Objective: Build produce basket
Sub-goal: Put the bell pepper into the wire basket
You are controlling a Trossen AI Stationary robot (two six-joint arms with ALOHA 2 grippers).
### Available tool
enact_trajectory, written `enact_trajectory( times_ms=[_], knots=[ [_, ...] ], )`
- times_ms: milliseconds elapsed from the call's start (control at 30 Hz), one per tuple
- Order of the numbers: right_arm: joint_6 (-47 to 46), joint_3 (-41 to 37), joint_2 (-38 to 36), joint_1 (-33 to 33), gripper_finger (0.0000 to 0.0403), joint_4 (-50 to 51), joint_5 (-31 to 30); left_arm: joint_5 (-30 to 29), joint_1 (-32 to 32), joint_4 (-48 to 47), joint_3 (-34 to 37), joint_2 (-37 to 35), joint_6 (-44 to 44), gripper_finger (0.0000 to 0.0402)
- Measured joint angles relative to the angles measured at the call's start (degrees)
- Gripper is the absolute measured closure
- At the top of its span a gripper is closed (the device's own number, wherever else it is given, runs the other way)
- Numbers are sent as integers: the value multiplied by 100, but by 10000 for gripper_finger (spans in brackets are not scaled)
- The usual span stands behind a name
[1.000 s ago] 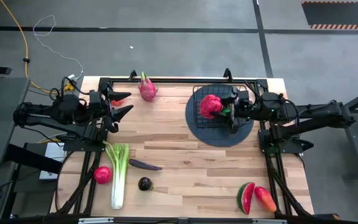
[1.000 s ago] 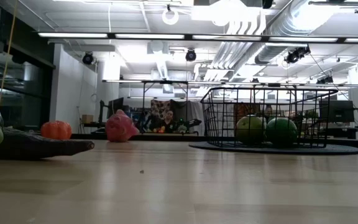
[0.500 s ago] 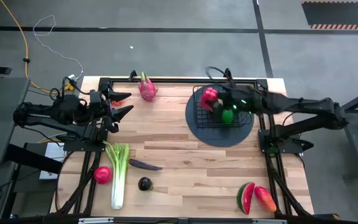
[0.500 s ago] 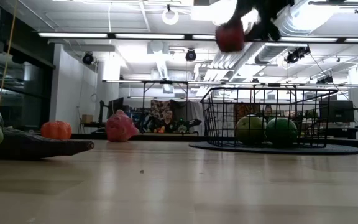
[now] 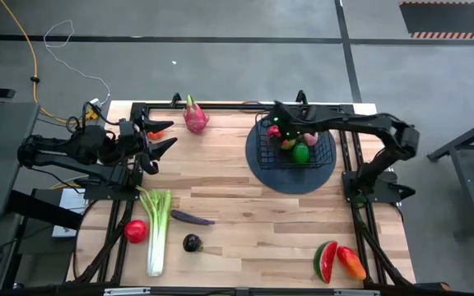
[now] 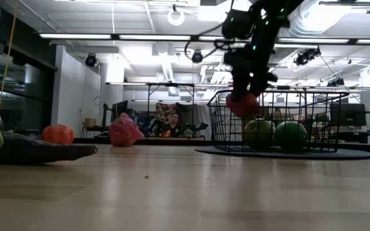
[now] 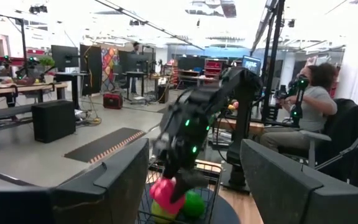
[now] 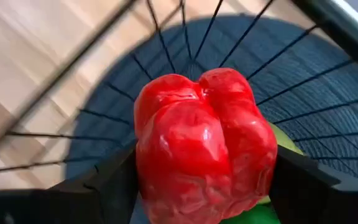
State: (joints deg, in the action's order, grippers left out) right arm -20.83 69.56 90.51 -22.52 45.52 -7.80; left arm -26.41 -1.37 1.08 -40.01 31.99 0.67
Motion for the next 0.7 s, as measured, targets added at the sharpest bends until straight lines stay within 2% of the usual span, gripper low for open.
enact_trajectory(
  times_ms=[300, 700],
  knots=[
    [753, -4, 630, 4, 119, -57, 5, 0, 0, 0, 0, 0, 0, 161],
    [1923, -7, 659, 0, 118, -207, 1, 2, 0, 3, 1, 0, 1, 161]
  ],
)
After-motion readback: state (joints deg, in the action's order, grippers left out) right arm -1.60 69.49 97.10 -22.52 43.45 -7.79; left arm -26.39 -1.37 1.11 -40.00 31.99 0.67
